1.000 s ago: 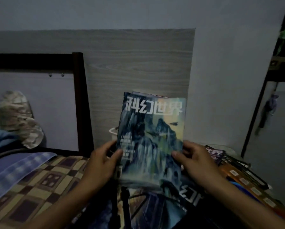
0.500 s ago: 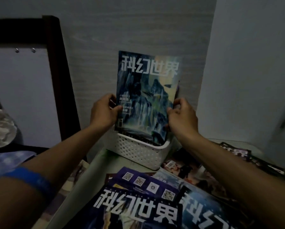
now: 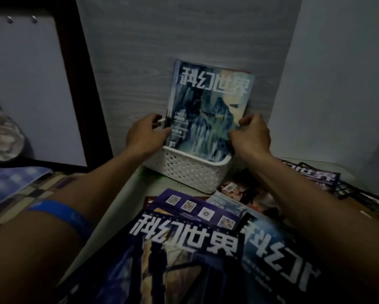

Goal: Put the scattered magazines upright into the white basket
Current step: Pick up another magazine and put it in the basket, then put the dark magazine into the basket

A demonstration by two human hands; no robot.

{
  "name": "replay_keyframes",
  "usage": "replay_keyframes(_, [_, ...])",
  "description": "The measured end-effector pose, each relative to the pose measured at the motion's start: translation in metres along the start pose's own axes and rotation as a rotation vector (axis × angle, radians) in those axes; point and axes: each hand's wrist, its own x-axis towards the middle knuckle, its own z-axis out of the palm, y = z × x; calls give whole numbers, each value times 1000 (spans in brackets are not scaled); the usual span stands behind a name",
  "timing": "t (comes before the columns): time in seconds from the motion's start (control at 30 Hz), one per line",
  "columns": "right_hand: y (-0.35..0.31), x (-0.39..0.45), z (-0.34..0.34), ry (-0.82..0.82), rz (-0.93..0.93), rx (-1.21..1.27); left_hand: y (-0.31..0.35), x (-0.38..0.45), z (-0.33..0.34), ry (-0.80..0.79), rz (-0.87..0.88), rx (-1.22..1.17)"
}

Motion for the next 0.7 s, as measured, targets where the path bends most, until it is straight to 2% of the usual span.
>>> replay_keyframes(0.1, [-7, -26, -29, -222, -113, 34, -2, -46, -30, -37, 90, -145])
replay_keyframes(0.2, [-2, -90, -68, -431, -378, -157, -18, -108, -61, -160, 136, 82])
replay_keyframes(0.3, [5, -153, -95, -522, -455, -487, -28, -158, -89, -307, 81, 271])
replay_keyframes(0.37, [-1, -181, -108, -489, -475, -719, -27, -180, -103, -375, 67, 326])
replay_keyframes(0.4, [-5, -189, -113, -475, -475, -760, -24, -191, -109, -406, 58, 366])
replay_keyframes(0.47, [-15, -202, -121, -559, -394, -737, -21, -207, -115, -451, 23, 437])
replay_keyframes(0.53, [-21, -212, -124, -723, -226, -594, -17, -219, -116, -485, -47, 443])
replay_keyframes(0.6, [-24, -219, -122, -776, -108, -488, -8, -225, -119, -475, -229, 245])
replay_keyframes(0.7, [-23, -227, -120, -699, 24, -356, 15, -234, -124, -468, -580, -359])
